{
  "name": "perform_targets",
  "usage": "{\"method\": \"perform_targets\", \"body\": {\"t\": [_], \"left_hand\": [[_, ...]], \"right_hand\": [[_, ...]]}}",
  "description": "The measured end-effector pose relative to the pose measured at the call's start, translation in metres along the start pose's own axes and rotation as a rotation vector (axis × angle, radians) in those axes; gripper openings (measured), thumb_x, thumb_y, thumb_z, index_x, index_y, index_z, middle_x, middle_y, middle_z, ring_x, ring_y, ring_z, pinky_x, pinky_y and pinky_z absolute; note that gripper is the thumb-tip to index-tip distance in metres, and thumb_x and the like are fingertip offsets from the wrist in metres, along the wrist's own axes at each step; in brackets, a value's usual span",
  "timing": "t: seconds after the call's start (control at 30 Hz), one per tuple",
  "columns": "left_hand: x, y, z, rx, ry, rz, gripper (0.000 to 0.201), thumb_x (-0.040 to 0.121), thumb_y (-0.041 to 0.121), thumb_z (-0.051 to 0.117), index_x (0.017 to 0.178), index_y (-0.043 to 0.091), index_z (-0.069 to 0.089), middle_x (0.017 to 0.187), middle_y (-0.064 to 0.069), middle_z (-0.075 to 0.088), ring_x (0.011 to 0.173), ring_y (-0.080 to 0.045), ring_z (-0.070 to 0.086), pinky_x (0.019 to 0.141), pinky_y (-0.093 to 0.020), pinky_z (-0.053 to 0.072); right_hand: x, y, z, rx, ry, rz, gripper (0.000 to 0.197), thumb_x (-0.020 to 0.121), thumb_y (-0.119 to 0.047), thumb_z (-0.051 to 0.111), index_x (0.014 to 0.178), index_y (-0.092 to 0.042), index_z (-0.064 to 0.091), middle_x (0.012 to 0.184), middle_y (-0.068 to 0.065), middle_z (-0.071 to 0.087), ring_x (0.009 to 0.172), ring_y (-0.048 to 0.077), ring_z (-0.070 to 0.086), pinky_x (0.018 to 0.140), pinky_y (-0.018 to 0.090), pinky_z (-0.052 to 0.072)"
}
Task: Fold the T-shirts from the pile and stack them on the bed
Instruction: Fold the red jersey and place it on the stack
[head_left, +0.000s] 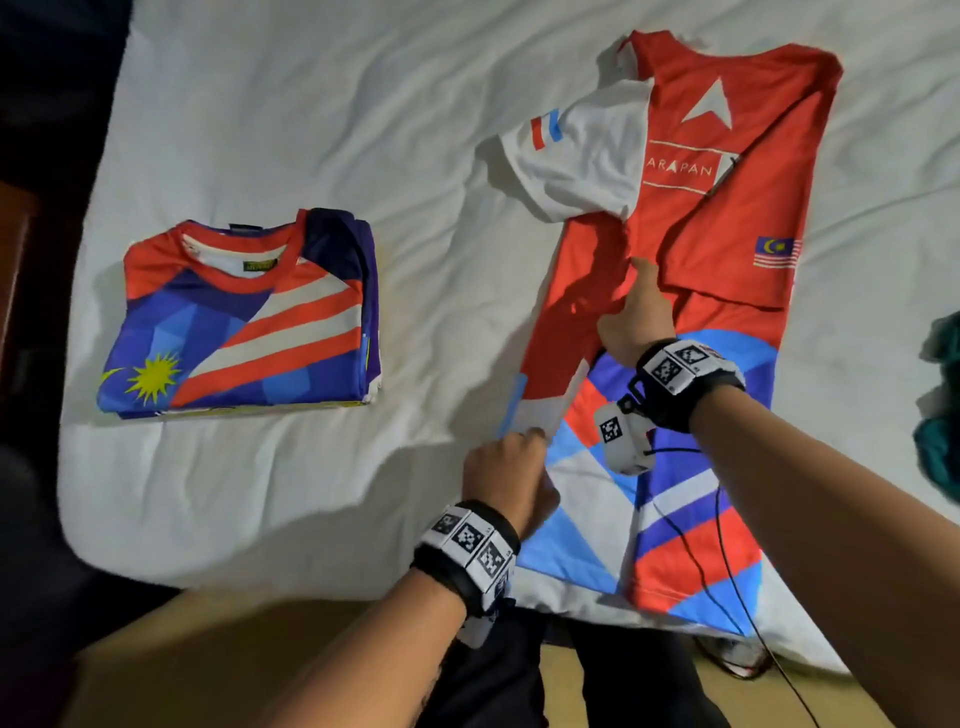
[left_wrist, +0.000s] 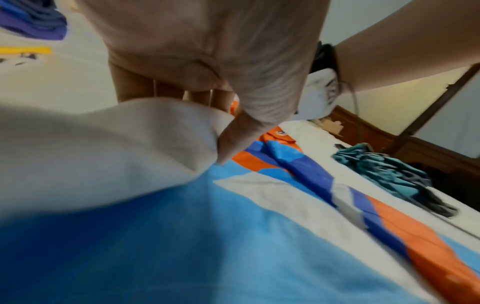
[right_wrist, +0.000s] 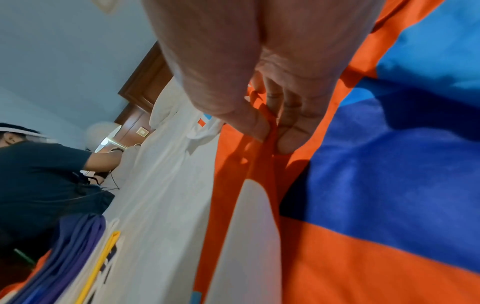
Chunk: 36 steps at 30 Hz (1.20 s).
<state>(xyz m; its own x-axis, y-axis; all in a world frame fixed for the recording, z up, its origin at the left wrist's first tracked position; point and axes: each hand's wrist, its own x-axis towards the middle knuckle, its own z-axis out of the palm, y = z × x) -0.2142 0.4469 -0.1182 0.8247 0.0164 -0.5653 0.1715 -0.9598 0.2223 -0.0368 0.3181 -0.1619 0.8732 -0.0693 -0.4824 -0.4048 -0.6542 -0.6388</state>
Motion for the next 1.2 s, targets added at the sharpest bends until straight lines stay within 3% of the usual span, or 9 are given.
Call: {"method": "perform_targets", "body": {"t": [0.17, 0.3, 0.37, 0.43, 0.6, 0.7, 0.77, 0.9, 1.2], "left_hand": [[-0.022, 0.019, 0.014, 0.087, -0.044, 0.214, 0.026, 0.098, 0.039, 0.053, 0.105, 0.016, 0.065, 0.098, -0.014, 0.071, 0.091, -0.039, 0.069, 0.069, -0.039, 0.048], [-0.007, 0.015, 0.023, 0.104, 0.220, 0.262, 0.017, 0.089, 0.037, 0.070, 0.087, 0.020, 0.068, 0.079, -0.005, 0.066, 0.070, -0.029, 0.069, 0.050, -0.031, 0.040], [0.017, 0.005, 0.038, 0.122, 0.232, 0.281, 0.034, 0.086, 0.025, 0.066, 0.119, 0.017, 0.064, 0.116, -0.014, 0.064, 0.109, -0.037, 0.064, 0.074, -0.042, 0.053], [0.038, -0.005, 0.049, 0.116, 0.126, 0.301, 0.062, 0.092, 0.032, 0.049, 0.151, 0.014, 0.041, 0.157, -0.026, 0.033, 0.147, -0.045, 0.030, 0.109, -0.058, 0.036], [0.051, -0.017, 0.073, 0.026, 0.191, 0.371, 0.073, 0.098, 0.047, 0.038, 0.162, 0.014, 0.023, 0.169, -0.020, 0.005, 0.156, -0.039, 0.006, 0.120, -0.065, 0.009], [0.041, -0.006, 0.064, 0.057, 0.253, 0.317, 0.067, 0.096, 0.053, 0.042, 0.146, 0.010, 0.046, 0.158, -0.028, 0.032, 0.148, -0.044, 0.028, 0.113, -0.067, 0.025], [0.026, 0.006, 0.054, 0.131, 0.297, 0.282, 0.047, 0.086, 0.053, 0.055, 0.109, 0.012, 0.061, 0.118, -0.022, 0.059, 0.110, -0.040, 0.056, 0.091, -0.056, 0.041], [-0.002, 0.017, 0.054, 0.236, 0.102, 0.259, 0.022, 0.075, 0.040, 0.064, 0.073, 0.018, 0.062, 0.072, -0.007, 0.063, 0.071, -0.027, 0.057, 0.074, -0.042, 0.036], [0.001, 0.030, 0.042, 0.099, 0.163, 0.363, 0.032, 0.095, 0.035, 0.044, 0.080, 0.016, 0.065, 0.083, -0.008, 0.065, 0.078, -0.032, 0.060, 0.069, -0.040, 0.036]], "right_hand": [[0.002, 0.015, -0.006, -0.063, -0.003, -0.017, 0.070, 0.091, -0.010, 0.061, 0.153, -0.011, 0.028, 0.098, 0.009, 0.060, 0.090, 0.029, 0.056, 0.069, 0.020, 0.033], [0.009, 0.032, 0.003, -0.050, 0.045, 0.001, 0.077, 0.088, -0.032, 0.075, 0.150, -0.012, 0.032, 0.113, 0.017, 0.067, 0.107, 0.032, 0.063, 0.079, 0.028, 0.040], [0.012, 0.034, 0.008, -0.046, 0.063, 0.002, 0.076, 0.087, -0.029, 0.076, 0.148, -0.013, 0.034, 0.114, 0.018, 0.067, 0.107, 0.033, 0.063, 0.079, 0.029, 0.042], [0.015, 0.036, 0.008, -0.051, 0.073, -0.009, 0.069, 0.089, -0.019, 0.072, 0.148, -0.013, 0.036, 0.105, 0.016, 0.066, 0.099, 0.031, 0.063, 0.074, 0.028, 0.040], [0.020, 0.041, 0.003, -0.039, 0.139, -0.054, 0.059, 0.091, -0.005, 0.058, 0.146, -0.016, 0.040, 0.086, 0.009, 0.061, 0.085, 0.027, 0.058, 0.071, 0.030, 0.041], [0.019, 0.043, 0.003, -0.035, 0.141, -0.046, 0.057, 0.094, -0.007, 0.058, 0.146, -0.017, 0.040, 0.091, 0.009, 0.061, 0.085, 0.025, 0.056, 0.072, 0.029, 0.040], [0.018, 0.043, 0.005, -0.036, 0.123, -0.041, 0.057, 0.095, -0.012, 0.061, 0.147, -0.016, 0.038, 0.096, 0.011, 0.061, 0.086, 0.024, 0.055, 0.073, 0.028, 0.040], [0.013, 0.043, 0.008, -0.052, 0.083, -0.036, 0.062, 0.093, -0.015, 0.065, 0.148, -0.015, 0.036, 0.110, 0.020, 0.065, 0.103, 0.034, 0.061, 0.082, 0.034, 0.047], [0.013, 0.040, 0.000, -0.088, 0.069, -0.054, 0.063, 0.095, -0.011, 0.063, 0.150, -0.015, 0.034, 0.114, 0.022, 0.062, 0.098, 0.032, 0.059, 0.077, 0.032, 0.042]]}}
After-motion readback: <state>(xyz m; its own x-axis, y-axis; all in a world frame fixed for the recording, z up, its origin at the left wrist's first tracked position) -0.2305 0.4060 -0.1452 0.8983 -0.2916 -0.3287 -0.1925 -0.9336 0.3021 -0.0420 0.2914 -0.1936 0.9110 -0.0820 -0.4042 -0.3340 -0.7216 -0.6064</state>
